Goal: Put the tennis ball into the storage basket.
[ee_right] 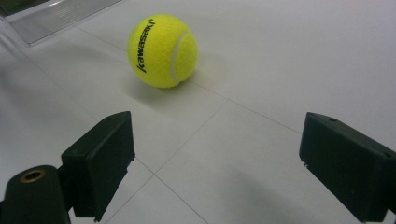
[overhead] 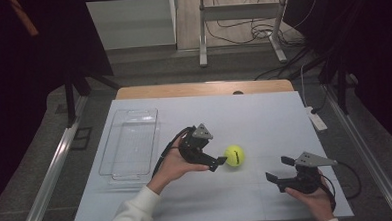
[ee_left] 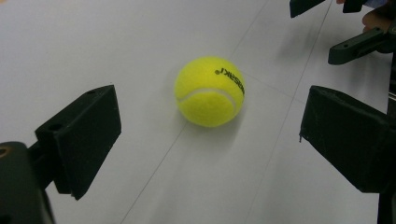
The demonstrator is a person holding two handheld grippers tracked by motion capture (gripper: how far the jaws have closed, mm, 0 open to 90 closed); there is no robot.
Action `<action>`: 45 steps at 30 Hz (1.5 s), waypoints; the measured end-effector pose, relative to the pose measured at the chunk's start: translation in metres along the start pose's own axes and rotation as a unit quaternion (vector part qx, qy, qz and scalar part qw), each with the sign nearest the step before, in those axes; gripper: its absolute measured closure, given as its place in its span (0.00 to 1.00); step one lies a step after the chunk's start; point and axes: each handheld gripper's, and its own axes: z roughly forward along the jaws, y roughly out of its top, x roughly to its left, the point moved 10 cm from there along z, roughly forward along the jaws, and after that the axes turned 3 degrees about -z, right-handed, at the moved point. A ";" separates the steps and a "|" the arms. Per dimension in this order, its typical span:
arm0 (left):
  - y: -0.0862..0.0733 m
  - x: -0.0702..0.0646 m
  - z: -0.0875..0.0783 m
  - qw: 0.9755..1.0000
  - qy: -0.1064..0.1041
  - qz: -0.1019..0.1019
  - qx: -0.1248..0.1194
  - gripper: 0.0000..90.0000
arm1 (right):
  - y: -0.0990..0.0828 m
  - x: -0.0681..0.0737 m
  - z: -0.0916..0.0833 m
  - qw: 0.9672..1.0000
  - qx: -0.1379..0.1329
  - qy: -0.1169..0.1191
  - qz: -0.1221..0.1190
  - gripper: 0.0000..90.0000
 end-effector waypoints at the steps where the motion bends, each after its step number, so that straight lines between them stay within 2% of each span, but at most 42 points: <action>1: 0.001 0.000 0.001 1.000 0.000 -0.001 -0.002 0.07 | 0.000 0.000 0.000 1.000 0.000 0.000 0.000 0.12; 27: 0.010 0.004 0.022 1.000 -0.009 -0.011 0.019 0.06 | -0.002 0.000 0.001 1.000 0.005 0.000 -0.003 0.12; 45: 0.011 0.005 0.038 0.999 -0.015 -0.017 0.038 0.06 | -0.003 0.000 0.002 1.000 0.006 0.000 -0.002 0.12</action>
